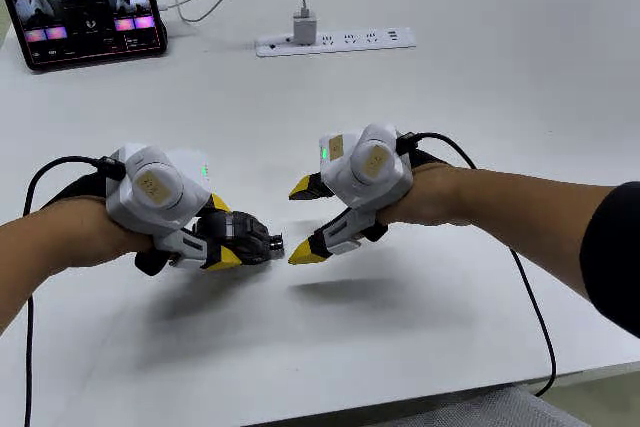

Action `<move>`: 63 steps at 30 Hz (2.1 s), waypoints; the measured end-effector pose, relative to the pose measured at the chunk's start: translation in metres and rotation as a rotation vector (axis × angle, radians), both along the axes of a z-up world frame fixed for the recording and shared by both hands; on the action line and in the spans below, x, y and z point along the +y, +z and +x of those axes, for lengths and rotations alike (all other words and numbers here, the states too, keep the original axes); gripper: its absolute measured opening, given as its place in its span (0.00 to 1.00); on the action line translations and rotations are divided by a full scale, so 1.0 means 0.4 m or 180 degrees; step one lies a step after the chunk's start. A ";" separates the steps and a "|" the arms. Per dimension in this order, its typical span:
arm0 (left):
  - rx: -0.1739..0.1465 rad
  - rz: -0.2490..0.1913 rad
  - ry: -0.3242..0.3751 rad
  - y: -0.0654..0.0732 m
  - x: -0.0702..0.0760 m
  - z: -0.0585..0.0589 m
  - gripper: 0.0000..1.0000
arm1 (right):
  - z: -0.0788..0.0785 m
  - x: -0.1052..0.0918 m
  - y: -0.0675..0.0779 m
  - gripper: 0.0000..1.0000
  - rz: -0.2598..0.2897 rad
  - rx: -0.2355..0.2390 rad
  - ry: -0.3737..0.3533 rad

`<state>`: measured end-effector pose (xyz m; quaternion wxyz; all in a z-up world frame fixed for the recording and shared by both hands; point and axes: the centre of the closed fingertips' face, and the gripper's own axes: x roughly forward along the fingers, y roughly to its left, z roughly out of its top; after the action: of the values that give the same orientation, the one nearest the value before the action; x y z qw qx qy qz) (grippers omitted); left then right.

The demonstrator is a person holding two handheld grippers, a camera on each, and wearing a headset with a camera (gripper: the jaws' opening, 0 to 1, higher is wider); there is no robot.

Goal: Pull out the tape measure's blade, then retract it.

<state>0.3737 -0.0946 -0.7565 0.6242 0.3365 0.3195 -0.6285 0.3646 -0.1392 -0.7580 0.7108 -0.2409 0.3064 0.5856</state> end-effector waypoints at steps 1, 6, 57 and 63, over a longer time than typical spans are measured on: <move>0.0010 -0.0001 0.0006 0.000 0.000 0.000 0.33 | 0.000 0.004 -0.003 0.44 -0.0009 -0.0001 0.0013; 0.0028 -0.0011 0.0009 -0.001 0.000 -0.001 0.32 | -0.012 0.023 -0.023 0.36 -0.0085 -0.0016 0.0168; 0.0007 0.0026 0.0010 -0.001 -0.001 0.001 0.32 | -0.002 0.043 -0.090 0.08 -0.0448 0.0148 0.0307; 0.0017 0.0064 -0.0008 -0.001 0.001 -0.001 0.32 | -0.006 0.043 -0.091 0.08 -0.0463 0.0149 0.0263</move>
<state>0.3735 -0.0942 -0.7571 0.6192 0.3415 0.3270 -0.6269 0.3624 -0.1221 -0.7945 0.6593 -0.2905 0.3545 0.5961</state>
